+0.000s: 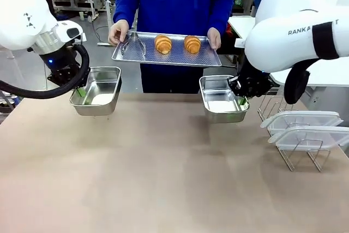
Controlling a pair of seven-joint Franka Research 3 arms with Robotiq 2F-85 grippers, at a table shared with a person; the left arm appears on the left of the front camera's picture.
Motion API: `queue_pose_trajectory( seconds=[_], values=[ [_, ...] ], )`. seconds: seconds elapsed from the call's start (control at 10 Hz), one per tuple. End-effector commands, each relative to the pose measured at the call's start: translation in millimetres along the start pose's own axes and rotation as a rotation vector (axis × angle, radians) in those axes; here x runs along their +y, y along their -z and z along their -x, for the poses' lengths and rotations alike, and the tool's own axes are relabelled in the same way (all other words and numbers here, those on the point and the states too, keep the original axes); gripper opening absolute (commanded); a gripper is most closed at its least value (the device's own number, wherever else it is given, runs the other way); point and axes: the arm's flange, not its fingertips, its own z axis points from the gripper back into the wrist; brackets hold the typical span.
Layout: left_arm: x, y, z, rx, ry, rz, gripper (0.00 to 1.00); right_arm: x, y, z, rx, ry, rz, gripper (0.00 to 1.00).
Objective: Place the bread in airtight containers.
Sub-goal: Lift both Airtight Container, then once an object is inside an Airtight Container , place the container in the center of the table.
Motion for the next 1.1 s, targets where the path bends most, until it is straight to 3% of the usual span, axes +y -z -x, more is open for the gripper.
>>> queue_pose_trajectory(
  seconds=[0.0,0.2,0.3,1.0],
  values=[
    [-2.5,3.2,1.6,0.016,-0.042,0.004,0.0,-6.3,-3.9,-3.0,0.003,-0.018,-0.011,0.0],
    [-2.1,7.9,4.6,0.051,-0.056,0.004,0.0,-6.6,-3.7,1.5,-0.014,-0.073,-0.065,0.0],
    [0.7,5.4,1.9,0.019,-0.013,0.0,0.0,-3.1,-2.8,-0.7,-0.003,-0.02,-0.001,0.0],
    [0.7,5.4,1.9,0.019,-0.013,0.0,0.0,-3.1,-2.8,-0.7,-0.003,-0.02,-0.001,0.0]
  ],
)
